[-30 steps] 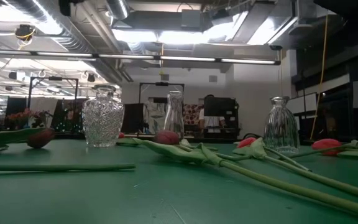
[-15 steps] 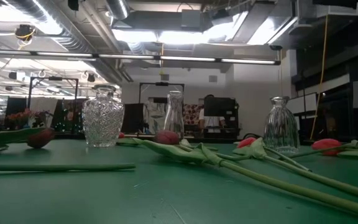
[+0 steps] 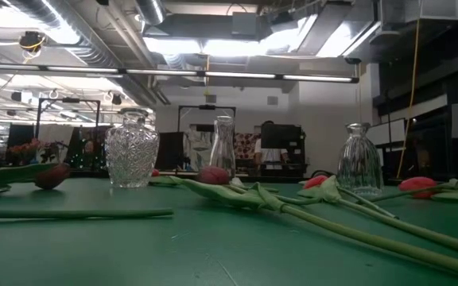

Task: Sort flowers into vase by color
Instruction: Put the right black tulip into the top transparent vase

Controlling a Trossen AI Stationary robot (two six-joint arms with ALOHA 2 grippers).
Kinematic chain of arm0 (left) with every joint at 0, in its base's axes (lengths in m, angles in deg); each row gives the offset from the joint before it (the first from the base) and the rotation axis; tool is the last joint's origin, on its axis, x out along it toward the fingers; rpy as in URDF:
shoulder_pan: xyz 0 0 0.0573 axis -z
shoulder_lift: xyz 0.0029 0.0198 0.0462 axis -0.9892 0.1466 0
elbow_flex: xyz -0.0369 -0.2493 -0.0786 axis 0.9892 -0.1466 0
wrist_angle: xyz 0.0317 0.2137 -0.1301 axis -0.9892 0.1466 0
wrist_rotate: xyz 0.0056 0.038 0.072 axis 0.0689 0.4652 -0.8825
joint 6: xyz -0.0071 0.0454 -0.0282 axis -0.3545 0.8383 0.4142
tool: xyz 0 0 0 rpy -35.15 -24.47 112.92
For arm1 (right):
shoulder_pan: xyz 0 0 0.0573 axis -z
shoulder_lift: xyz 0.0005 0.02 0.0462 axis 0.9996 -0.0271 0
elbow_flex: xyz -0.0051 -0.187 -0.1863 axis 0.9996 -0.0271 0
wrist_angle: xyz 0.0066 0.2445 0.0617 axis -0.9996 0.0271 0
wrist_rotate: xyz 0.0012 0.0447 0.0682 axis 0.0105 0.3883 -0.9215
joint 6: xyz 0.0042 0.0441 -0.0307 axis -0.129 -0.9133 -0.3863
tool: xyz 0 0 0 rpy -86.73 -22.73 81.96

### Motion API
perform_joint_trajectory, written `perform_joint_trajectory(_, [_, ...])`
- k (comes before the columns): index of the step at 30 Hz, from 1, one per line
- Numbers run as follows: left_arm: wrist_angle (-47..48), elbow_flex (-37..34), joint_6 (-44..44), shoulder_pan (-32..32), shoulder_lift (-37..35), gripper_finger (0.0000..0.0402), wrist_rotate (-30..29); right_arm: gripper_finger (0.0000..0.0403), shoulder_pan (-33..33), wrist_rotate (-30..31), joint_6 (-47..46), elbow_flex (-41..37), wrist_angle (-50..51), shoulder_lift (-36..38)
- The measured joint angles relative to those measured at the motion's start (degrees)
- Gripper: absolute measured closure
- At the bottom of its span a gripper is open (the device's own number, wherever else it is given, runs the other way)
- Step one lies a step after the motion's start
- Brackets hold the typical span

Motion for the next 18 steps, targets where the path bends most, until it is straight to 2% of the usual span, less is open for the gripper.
perform_joint_trajectory(2, [0.28, 0.08, -0.87, 0.00, -0.48, 0.0273, 1.34, 0.0171, 4.92, -2.70, -2.99, 5.49, 12.42, -1.80])
perform_joint_trajectory(4, [4.17, 1.82, -1.73, -0.21, -1.17, 0.0273, 2.06, 0.0171, 10.15, -2.71, -9.11, 9.59, 23.85, -3.24])
perform_joint_trajectory(6, [12.55, 5.63, -4.72, -0.77, -1.54, 0.0273, 2.30, 0.0171, 15.71, -3.21, -15.14, 10.91, 32.03, -4.36])
perform_joint_trajectory(8, [24.77, 10.59, -9.80, -1.69, -1.56, 0.0273, 3.38, 0.0171, 21.02, -7.34, -19.51, 10.43, 37.12, -5.00])
perform_joint_trajectory(12, [43.39, 18.42, -21.28, -4.86, 0.21, 0.0273, 9.44, 0.0171, 27.99, -16.79, -25.74, 5.55, 39.80, -6.45])
perform_joint_trajectory(18, [49.50, 19.87, -27.78, -7.62, 3.26, 0.0273, 17.52, 0.0171, 30.66, -21.00, -24.24, -2.26, 38.57, -10.19])
